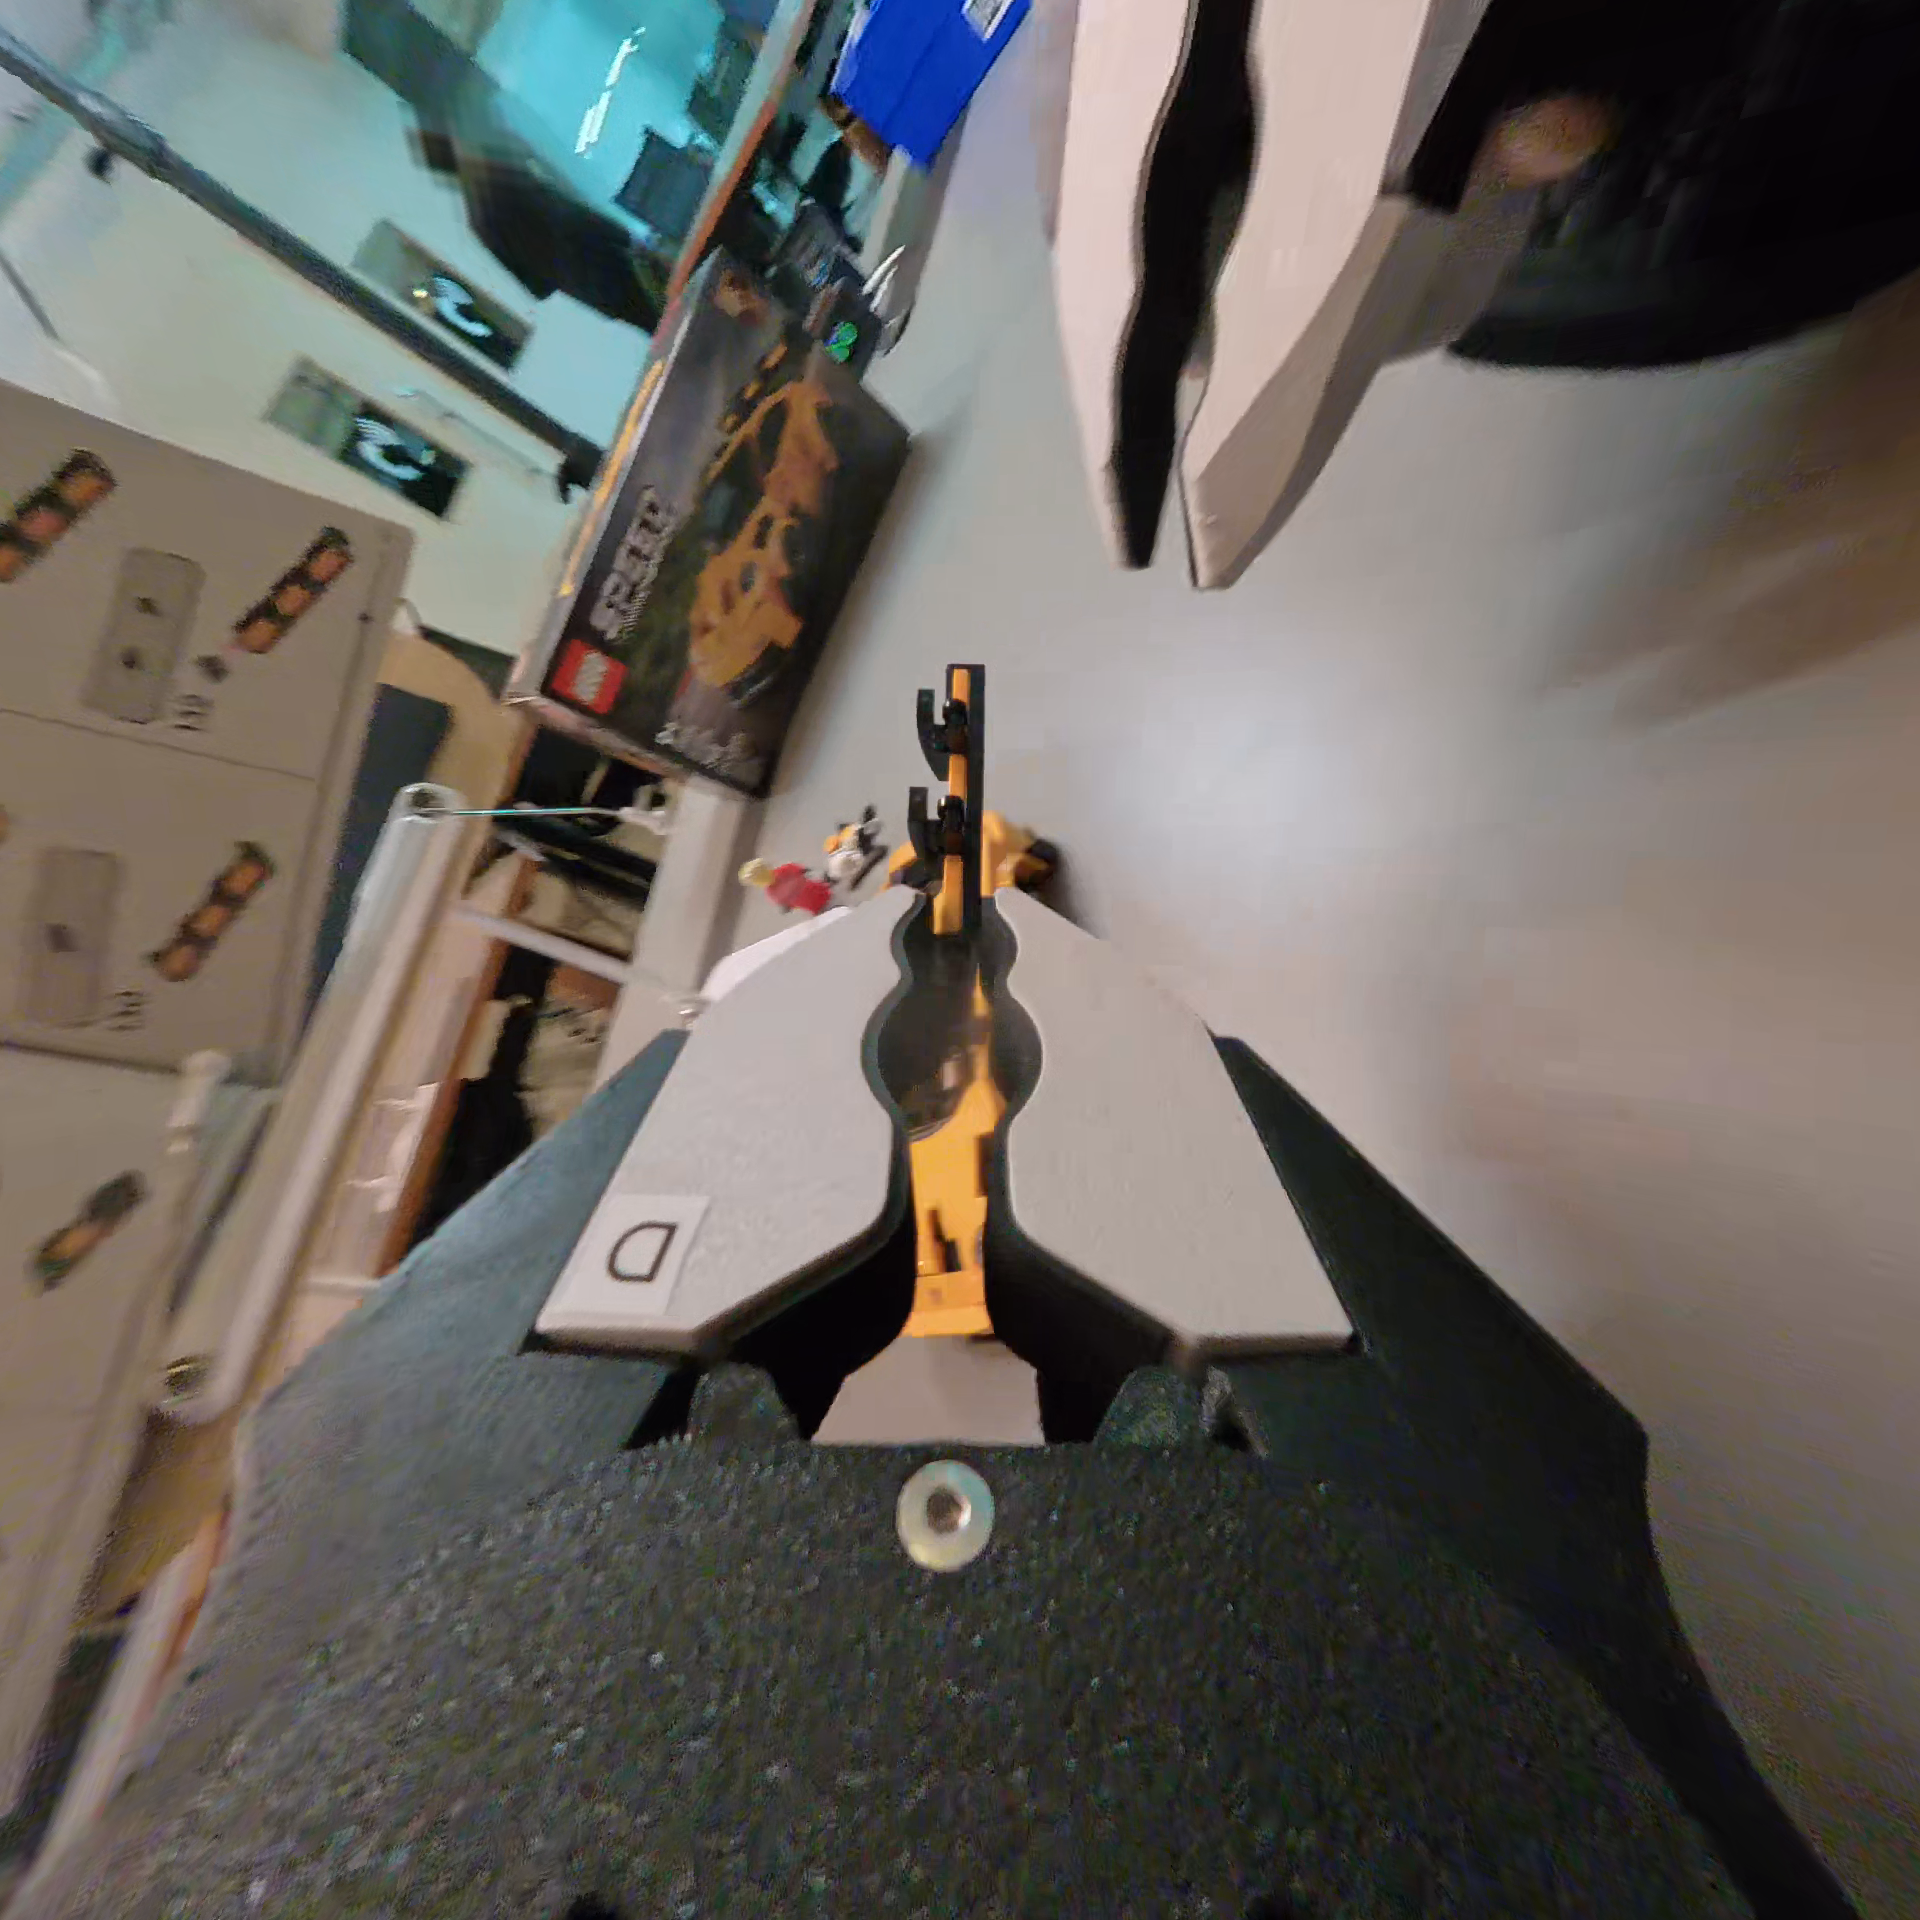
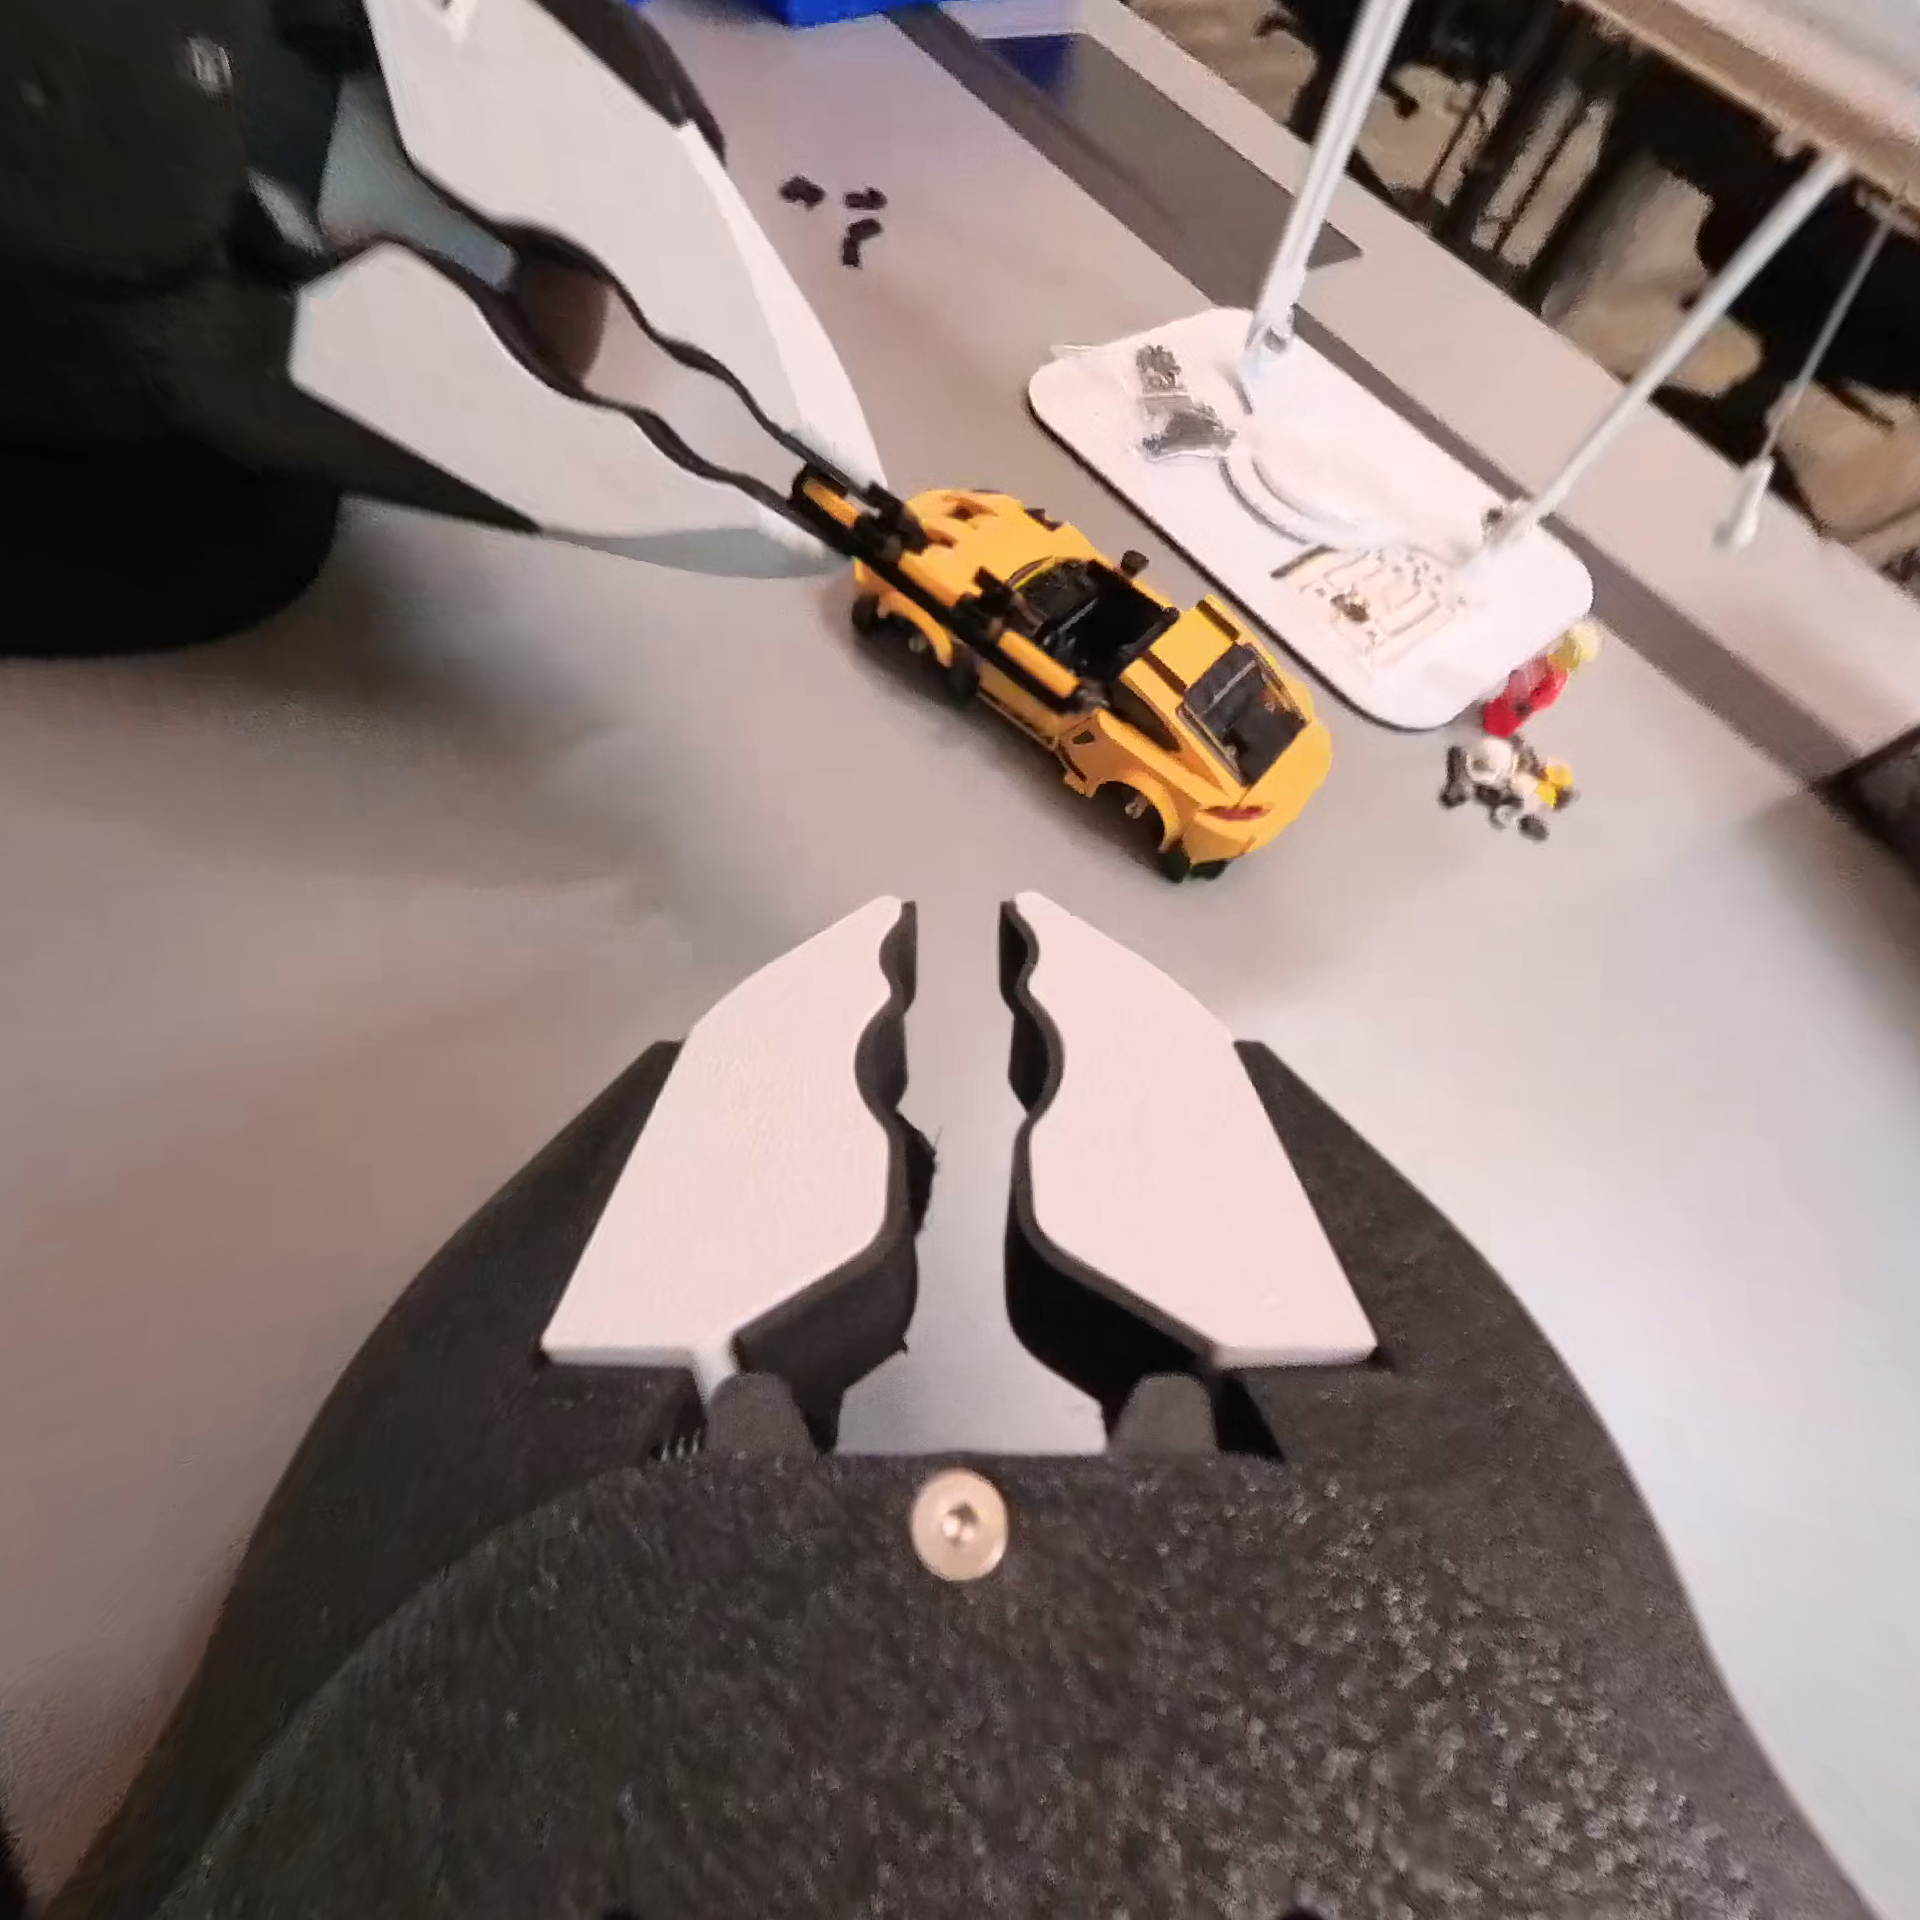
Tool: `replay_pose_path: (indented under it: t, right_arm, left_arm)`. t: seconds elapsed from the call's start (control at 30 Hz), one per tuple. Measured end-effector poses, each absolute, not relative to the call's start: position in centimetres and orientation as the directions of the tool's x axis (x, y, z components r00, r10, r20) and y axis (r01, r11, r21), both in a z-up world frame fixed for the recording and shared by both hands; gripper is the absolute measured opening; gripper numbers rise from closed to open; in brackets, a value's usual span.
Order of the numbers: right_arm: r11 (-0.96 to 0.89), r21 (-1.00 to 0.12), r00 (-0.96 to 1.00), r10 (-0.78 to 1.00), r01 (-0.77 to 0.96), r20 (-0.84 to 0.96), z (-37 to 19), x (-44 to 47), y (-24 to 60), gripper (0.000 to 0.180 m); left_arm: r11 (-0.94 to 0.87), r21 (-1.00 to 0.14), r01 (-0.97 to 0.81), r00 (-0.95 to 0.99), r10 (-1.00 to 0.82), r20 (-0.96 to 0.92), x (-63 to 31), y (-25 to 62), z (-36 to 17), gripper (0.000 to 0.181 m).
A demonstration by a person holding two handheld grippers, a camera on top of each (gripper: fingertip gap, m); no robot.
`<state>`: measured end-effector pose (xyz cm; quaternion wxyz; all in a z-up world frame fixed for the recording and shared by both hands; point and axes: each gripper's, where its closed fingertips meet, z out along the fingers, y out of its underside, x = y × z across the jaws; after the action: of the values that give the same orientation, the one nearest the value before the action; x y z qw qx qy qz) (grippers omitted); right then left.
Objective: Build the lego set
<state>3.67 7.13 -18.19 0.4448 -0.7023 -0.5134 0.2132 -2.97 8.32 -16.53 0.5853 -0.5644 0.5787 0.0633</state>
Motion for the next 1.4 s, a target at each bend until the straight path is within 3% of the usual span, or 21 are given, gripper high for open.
replay_pose_path:
  t: [0.13,0.47,0.63,1.17,1.4]
  right_arm:
    - [-0.25,-0.889,0.503,0.864,0.383,-0.026,-17.7,1.5,5.7,0.001]
    - [-0.317,-0.854,0.593,0.805,0.412,-0.012,-19.7,-0.3,7.1,0.0]
    - [-0.329,-0.843,0.607,0.795,0.425,-0.004,-19.9,-0.8,7.2,0.0]
    - [-0.293,-0.833,0.587,0.808,0.469,0.046,-19.7,-2.6,6.6,0.0]
    - [-0.304,-0.832,0.574,0.819,0.465,0.022,-19.5,-2.4,6.2,0.0]
  left_arm:
    - [0.405,-0.467,-0.786,0.283,-0.435,-0.854,-3.3,8.8,-15.8,0.008]
    - [0.534,-0.251,-0.807,0.172,-0.195,-0.966,-2.0,7.5,-13.4,0.009]
    - [0.55,-0.21,-0.808,0.157,-0.143,-0.977,-1.6,7.4,-12.9,0.008]
    - [0.583,-0.246,-0.774,0.198,-0.147,-0.969,-0.8,6.5,-12.1,0.008]
    - [0.58,-0.493,-0.649,0.32,-0.38,-0.868,-0.7,5.9,-11.9,0.008]
